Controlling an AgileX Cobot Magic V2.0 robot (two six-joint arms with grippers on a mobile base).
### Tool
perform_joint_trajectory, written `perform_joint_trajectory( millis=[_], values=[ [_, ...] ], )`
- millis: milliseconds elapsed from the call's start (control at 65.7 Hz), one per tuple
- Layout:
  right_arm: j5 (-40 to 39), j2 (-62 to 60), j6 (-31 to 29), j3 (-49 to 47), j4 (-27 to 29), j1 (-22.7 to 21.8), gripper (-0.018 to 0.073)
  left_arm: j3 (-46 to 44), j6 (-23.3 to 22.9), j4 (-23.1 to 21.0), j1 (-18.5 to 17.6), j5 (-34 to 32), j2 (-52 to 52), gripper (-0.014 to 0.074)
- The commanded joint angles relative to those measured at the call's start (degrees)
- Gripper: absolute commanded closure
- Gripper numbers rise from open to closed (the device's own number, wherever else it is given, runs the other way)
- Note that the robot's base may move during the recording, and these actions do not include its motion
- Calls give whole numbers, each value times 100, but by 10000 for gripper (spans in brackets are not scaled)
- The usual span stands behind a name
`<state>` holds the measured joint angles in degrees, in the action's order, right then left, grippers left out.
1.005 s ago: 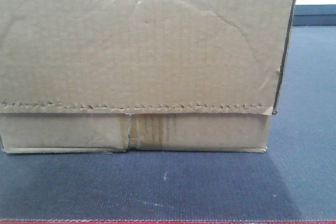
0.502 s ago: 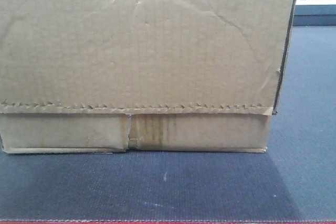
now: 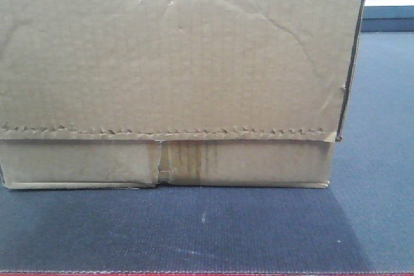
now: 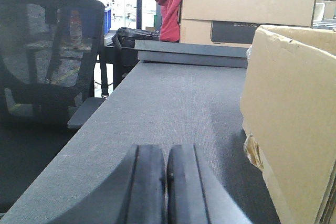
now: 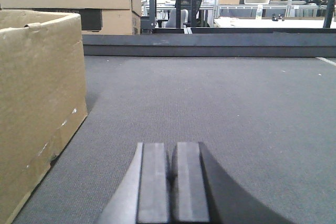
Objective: Grab carton from right shelf to conveyor
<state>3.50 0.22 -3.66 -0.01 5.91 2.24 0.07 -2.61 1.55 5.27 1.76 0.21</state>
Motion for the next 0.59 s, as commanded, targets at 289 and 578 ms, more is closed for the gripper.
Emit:
perform_joint_trajectory(
  millis=[289,578],
  values=[
    [-139,-22,-47,1,-18,-25,629,-7,11,-41,13,-105,-21,585],
    [-139,-22,-47,1,-18,-25,629,-7,11,-41,13,-105,-21,585]
  ],
)
